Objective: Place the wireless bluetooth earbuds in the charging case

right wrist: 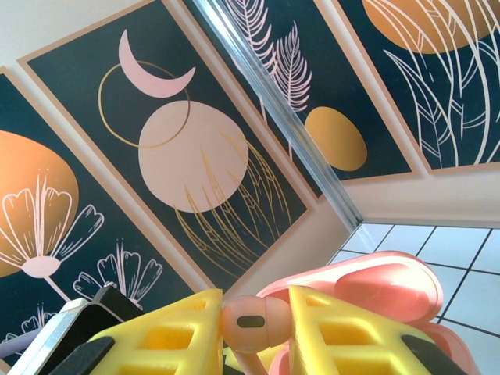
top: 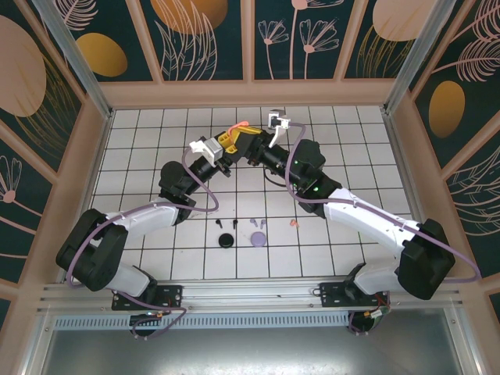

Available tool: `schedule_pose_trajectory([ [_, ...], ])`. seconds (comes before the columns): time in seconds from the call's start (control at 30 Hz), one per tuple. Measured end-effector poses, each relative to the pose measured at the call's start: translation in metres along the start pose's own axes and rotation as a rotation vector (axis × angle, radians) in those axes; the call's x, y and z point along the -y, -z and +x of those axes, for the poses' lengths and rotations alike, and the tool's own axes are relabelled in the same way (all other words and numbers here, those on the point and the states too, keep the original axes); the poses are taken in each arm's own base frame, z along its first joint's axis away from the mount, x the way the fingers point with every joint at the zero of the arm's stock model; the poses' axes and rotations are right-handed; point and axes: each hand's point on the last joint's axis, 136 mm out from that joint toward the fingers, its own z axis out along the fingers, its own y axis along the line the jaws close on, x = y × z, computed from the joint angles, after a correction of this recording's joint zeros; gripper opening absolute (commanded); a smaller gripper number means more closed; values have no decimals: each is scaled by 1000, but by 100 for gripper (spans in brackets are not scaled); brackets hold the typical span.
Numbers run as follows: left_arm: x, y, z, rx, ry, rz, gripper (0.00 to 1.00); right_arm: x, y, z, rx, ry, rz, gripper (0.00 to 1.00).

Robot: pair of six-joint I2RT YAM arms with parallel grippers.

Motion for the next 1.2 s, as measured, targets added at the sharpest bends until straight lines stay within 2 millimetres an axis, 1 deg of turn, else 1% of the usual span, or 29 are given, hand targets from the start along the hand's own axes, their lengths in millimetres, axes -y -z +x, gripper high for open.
schedule_pose_trajectory([
  [0.3,-1,0,4,-14,12,-9,0,4,-2,3,0,38,23,24],
  [0.6,-2,0,12,-50,20,-14,0,13,-5,10,-28,122,88,23],
  [1.0,0,-1,17,-86,8,2,0,24,-7,10,-36,172,160,22],
  [1.2,1,0,17,-94,8,4,0,24,-7,11,-39,174,166,21],
])
